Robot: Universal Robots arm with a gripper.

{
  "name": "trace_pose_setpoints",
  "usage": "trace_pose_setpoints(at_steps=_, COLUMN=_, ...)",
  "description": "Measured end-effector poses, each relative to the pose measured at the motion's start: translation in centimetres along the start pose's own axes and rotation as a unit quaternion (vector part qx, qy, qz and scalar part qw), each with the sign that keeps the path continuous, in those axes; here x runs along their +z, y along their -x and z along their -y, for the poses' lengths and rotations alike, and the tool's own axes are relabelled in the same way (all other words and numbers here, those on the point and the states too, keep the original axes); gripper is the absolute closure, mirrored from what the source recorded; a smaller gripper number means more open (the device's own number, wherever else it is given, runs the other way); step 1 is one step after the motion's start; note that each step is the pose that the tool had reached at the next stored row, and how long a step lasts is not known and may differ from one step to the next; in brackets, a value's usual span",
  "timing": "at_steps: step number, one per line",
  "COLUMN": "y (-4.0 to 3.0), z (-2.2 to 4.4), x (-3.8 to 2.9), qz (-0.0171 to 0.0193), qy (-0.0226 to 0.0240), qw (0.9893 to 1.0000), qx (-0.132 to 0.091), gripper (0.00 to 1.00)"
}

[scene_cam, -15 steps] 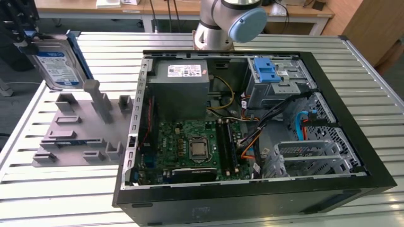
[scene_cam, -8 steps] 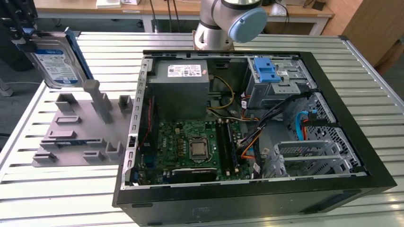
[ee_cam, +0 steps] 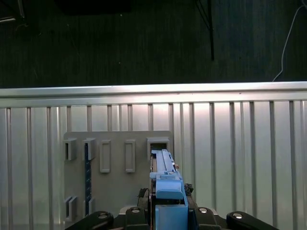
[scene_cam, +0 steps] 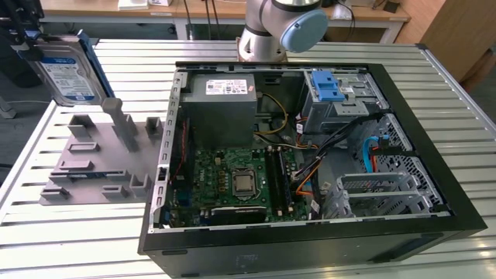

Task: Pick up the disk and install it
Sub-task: 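Pick up the disk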

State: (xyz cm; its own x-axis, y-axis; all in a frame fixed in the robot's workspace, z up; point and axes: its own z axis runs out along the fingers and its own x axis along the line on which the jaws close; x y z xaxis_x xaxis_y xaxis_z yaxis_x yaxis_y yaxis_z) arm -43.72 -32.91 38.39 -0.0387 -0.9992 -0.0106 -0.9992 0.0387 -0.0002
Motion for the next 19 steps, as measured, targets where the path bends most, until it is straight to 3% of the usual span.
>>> trace_pose_setpoints(at_steps=19, y=0.02, z=0.00, x=-1.83, qz=0.0000, qy=0.0000, qw=1.0000, qx=0.000, gripper=0.64)
